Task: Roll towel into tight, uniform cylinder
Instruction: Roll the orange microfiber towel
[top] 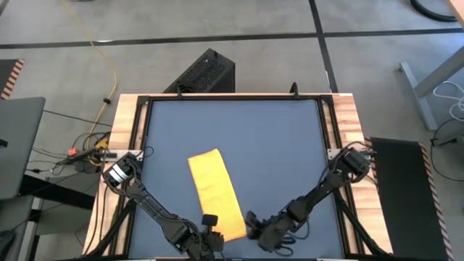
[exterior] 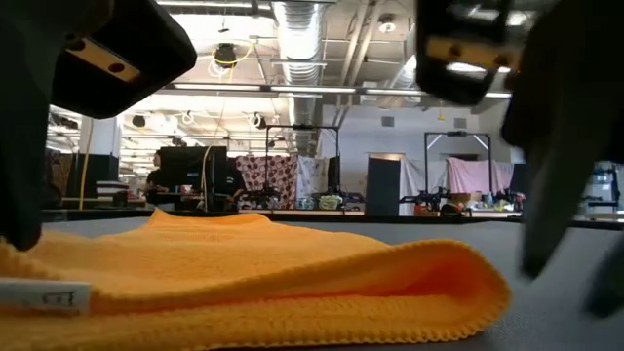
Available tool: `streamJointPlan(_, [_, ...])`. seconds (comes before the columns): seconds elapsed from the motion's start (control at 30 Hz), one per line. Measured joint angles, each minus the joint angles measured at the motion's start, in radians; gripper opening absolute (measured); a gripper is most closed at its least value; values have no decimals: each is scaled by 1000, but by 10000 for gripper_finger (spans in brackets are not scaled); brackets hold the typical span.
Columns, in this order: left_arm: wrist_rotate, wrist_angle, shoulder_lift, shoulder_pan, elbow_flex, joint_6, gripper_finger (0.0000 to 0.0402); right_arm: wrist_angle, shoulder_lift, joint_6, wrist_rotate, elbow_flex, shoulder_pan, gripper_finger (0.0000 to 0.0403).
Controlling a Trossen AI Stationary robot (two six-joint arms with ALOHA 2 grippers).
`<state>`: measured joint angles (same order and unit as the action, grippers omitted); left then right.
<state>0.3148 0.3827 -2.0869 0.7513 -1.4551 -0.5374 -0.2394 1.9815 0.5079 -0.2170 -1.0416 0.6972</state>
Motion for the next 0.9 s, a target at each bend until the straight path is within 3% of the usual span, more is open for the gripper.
streamJointPlan(0.23, [1,6,0,-11,0,1,0,193,-24,13,2,-81,-25,117])
streamJointPlan(0.57, [3,9,0,-12,0,2,0,219,-18,24,-19,-98,-26,206])
streamJointPlan(0.9, [4,3,0,-12,0,-7,0,111,50,51,-35,-99,-23,185])
